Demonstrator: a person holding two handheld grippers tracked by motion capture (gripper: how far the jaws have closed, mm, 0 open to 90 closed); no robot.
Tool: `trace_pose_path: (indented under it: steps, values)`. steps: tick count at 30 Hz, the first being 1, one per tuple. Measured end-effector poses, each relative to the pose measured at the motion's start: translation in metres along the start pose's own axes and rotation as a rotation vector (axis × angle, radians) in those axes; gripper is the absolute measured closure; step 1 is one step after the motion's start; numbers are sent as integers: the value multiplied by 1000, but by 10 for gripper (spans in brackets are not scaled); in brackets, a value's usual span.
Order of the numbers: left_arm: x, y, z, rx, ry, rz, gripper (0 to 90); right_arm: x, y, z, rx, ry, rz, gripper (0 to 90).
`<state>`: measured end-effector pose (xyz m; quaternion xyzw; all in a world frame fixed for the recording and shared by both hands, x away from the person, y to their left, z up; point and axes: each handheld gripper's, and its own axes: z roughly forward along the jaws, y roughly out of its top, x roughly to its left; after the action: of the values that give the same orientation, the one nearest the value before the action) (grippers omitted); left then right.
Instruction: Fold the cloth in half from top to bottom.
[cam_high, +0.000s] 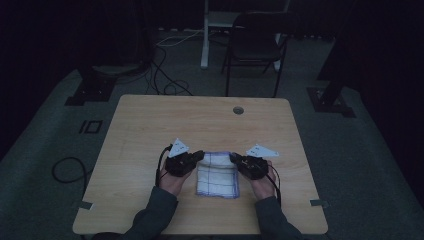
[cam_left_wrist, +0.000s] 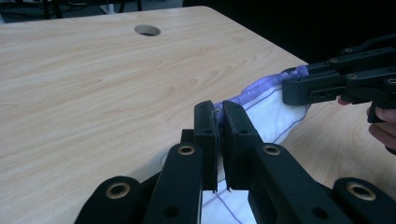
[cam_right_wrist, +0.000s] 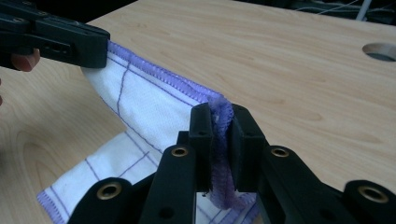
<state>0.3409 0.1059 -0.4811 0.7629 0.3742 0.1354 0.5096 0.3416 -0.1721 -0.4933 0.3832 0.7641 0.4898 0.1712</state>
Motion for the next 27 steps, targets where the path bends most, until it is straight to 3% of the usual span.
trace_pose_path:
  steps: [27]
  values:
    - [-12, -29, -4, 30, -29, -35, 854, 7, -28, -6, 38, 13, 31, 803]
